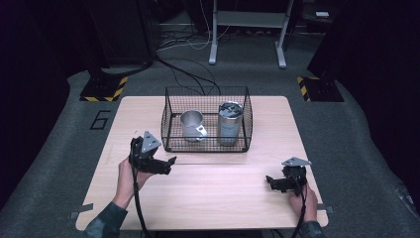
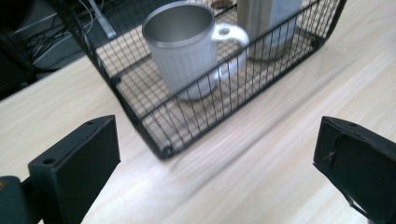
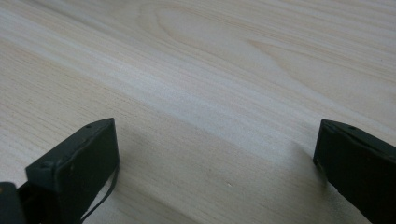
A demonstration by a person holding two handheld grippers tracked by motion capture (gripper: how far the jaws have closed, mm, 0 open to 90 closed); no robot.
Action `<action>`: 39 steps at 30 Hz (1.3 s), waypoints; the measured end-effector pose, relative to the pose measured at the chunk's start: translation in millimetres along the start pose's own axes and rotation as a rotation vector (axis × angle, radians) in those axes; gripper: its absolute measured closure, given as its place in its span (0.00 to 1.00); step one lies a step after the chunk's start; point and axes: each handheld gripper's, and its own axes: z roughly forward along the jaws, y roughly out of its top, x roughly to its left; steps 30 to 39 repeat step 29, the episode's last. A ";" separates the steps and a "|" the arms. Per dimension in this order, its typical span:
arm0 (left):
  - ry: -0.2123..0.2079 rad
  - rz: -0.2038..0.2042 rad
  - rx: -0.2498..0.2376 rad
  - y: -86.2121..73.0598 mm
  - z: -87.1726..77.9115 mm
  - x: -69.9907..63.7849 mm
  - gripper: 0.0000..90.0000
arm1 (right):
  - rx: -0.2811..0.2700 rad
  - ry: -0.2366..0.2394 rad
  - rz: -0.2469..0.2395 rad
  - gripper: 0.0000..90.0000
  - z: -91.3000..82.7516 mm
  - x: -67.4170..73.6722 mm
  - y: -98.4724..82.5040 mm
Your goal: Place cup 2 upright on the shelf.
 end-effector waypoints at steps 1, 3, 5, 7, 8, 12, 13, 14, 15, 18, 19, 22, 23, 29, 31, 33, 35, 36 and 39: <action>0.003 -0.001 0.007 -5.2 -0.9 0.1 0.00 | 0.000 0.000 0.003 0.00 0.1 0.2 0.1; 0.015 -0.010 0.018 -16.3 -1.2 -0.2 0.00 | -0.001 0.000 -0.002 0.00 0.1 -0.1 0.0; 0.020 -0.028 0.023 -28.4 -0.2 0.9 0.00 | -0.003 -0.001 0.012 0.00 0.3 0.9 0.2; 0.021 -0.051 0.034 -41.0 2.2 2.6 0.00 | -0.002 -0.001 0.008 0.00 0.2 0.6 0.2; 0.025 -0.064 0.041 -47.3 4.2 3.4 0.00 | -0.001 0.000 0.000 0.00 0.1 0.0 0.0; 0.037 -0.103 0.089 -72.7 13.7 10.3 0.00 | -0.003 0.000 0.007 0.00 0.2 0.6 0.2; 0.038 -0.123 0.098 -80.7 16.9 13.6 0.00 | -0.001 0.000 -0.003 0.00 0.1 -0.3 -0.1; 0.036 -0.129 0.101 -83.9 18.2 14.8 0.00 | -0.002 0.001 0.009 0.00 0.2 0.7 0.2; 0.028 -0.147 0.111 -89.6 19.7 16.8 0.00 | -0.002 -0.001 0.002 0.00 0.2 0.1 0.1; 0.014 -0.183 0.127 -105.4 25.8 21.2 0.00 | 0.000 0.000 -0.002 0.00 0.0 -0.2 0.0; 0.022 -0.182 0.127 -108.5 27.2 21.4 0.00 | -0.006 -0.001 0.004 0.00 0.3 0.1 0.0; 0.029 -0.200 0.137 -118.4 30.8 22.5 0.00 | -0.004 -0.001 0.004 0.00 0.2 0.2 0.0; 0.032 -0.206 0.139 -121.2 31.7 22.7 0.00 | -0.004 0.000 0.004 0.00 0.3 0.2 0.0; 0.048 -0.240 0.150 -136.7 38.2 23.3 0.00 | -0.004 -0.001 0.007 0.00 0.4 0.5 0.2; 0.048 -0.240 0.150 -136.7 38.2 23.3 0.00 | -0.004 -0.001 0.007 0.00 0.4 0.5 0.2; 0.048 -0.240 0.150 -136.7 38.2 23.3 0.00 | -0.004 -0.001 0.007 0.00 0.4 0.5 0.2; 0.048 -0.240 0.150 -136.7 38.2 23.3 0.00 | -0.004 -0.001 0.007 0.00 0.4 0.5 0.2; 0.048 -0.240 0.150 -136.7 38.2 23.3 0.00 | -0.004 -0.001 0.007 0.00 0.4 0.5 0.2; 0.048 -0.240 0.150 -136.7 38.2 23.3 0.00 | -0.004 -0.001 0.007 0.00 0.4 0.5 0.2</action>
